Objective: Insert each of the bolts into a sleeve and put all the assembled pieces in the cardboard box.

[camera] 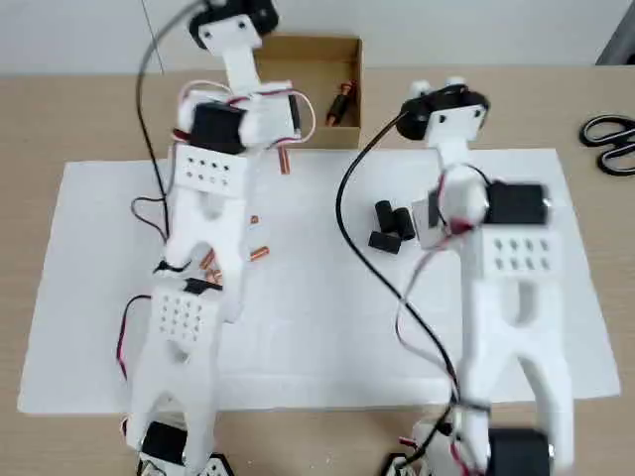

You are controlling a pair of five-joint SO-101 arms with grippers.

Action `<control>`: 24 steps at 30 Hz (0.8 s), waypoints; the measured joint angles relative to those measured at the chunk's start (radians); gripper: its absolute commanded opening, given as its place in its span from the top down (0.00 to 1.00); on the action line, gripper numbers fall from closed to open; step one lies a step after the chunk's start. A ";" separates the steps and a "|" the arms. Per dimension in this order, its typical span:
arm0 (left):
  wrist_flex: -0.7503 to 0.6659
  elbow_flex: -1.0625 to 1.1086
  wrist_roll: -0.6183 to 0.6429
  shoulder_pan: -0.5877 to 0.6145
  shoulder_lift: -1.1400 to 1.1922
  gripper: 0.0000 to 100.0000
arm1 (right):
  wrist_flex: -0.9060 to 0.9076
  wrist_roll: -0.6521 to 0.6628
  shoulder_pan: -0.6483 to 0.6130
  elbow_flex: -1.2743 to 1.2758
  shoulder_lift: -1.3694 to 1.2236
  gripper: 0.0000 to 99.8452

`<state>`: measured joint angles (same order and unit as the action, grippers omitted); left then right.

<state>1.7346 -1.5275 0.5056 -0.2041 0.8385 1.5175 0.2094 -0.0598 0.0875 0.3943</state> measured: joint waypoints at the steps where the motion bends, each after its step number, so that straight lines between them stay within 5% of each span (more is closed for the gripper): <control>1: 0.000 0.038 0.000 0.000 -0.046 0.99 | 0.014 0.000 -0.002 0.000 0.054 0.97; 15: -0.008 0.852 -0.213 -0.203 -0.884 0.99 | 0.009 0.000 0.002 0.255 0.647 0.97; 24: -0.301 1.303 -0.181 -0.147 -1.185 0.99 | -0.290 0.000 -0.003 0.694 0.789 0.97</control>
<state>1.4339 -0.2248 0.3245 -0.3514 -0.3460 1.2275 0.2094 -0.0629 0.7810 1.1830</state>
